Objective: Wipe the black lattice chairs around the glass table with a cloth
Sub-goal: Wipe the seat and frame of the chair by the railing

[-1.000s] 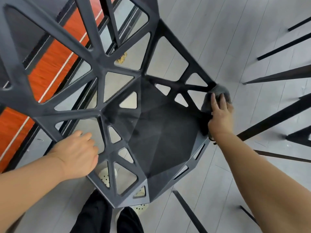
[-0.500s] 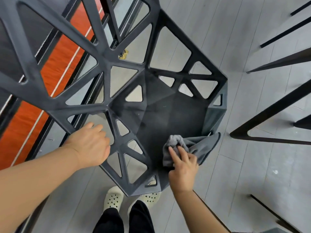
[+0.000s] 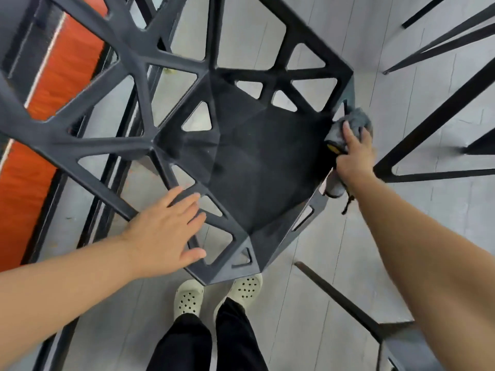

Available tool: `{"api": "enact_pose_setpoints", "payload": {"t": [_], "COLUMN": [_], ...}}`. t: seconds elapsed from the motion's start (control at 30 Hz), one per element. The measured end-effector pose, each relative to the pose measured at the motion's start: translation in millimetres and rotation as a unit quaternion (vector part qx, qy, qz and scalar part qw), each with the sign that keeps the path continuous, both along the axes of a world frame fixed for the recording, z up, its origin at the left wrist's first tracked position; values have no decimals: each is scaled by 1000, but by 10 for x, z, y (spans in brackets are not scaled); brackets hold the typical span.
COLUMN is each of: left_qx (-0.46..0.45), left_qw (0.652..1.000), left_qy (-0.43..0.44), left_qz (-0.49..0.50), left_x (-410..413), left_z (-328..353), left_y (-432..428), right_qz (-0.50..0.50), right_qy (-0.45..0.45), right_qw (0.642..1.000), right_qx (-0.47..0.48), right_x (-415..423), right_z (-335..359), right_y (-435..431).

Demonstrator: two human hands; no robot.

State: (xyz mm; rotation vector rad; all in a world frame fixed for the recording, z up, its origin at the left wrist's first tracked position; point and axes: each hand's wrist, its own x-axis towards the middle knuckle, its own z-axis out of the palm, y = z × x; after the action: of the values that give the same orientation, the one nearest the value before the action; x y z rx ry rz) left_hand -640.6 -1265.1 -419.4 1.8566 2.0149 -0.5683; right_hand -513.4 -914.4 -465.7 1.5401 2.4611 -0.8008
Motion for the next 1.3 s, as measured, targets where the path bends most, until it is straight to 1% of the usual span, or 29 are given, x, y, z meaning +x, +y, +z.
{"api": "enact_pose_setpoints", "payload": {"t": [0.03, 0.07, 0.13, 0.2, 0.33, 0.47, 0.63, 0.7, 0.8, 0.87, 0.93, 0.97, 1.03, 1.1, 1.2, 1.27, 1.3], "left_qx": [-15, -23, 0, 18, -7, 37, 58, 74, 98, 108, 120, 127, 144, 156, 179, 191, 194], "left_qw": [1000, 1000, 999, 1000, 1000, 999, 998, 997, 995, 994, 993, 992, 989, 987, 983, 981, 980], "left_qy": [-6, -9, -19, -6, -6, 9, 5, 5, 3, 1, 1, 2, 8, 11, 12, 7, 1], "left_qz": [-16, -3, 28, 24, 16, 18, 2, 2, -5, -14, -21, -24, -27, -26, -36, -43, -44], "left_x": [86, 131, 141, 103, 140, 123, 141, 140, 139, 130, 123, 121, 121, 122, 101, 87, 87], "left_z": [-45, -69, -115, -156, -168, -212, -217, -213, -236, -264, -287, -296, -329, -335, -315, -264, -241], "left_y": [-4, -4, -14, -47, -46, -89, -121, -117, -130, -149, -168, -175, -185, -185, -184, -186, -194], "right_qz": [-18, -29, -47, -72, -114, -96, -88, -82, -15, 9, 4, 7, 50, 91, 120, 165, 183], "right_qy": [6, 12, 25, 54, 102, 123, 130, 139, 149, 162, 164, 160, 139, 96, 13, -52, -69], "right_qw": [999, 998, 997, 995, 987, 986, 987, 985, 986, 985, 986, 987, 987, 986, 987, 980, 977], "right_qx": [-29, -47, -49, -42, -51, -53, -33, -58, -78, -63, -29, -3, 59, 99, 109, 99, 87], "right_x": [-44, -48, 39, 197, 539, 839, 1134, 1172, 1180, 1127, 1002, 948, 878, 826, 565, 375, 340], "right_z": [-3, -19, -93, -139, -210, -258, -299, -240, -98, -89, -135, -159, -183, -175, -98, -14, 19], "right_y": [111, 136, 8, -261, -1052, -2019, -3126, -3358, -3564, -3572, -3477, -3415, -3259, -3067, -2742, -2635, -2628]}}
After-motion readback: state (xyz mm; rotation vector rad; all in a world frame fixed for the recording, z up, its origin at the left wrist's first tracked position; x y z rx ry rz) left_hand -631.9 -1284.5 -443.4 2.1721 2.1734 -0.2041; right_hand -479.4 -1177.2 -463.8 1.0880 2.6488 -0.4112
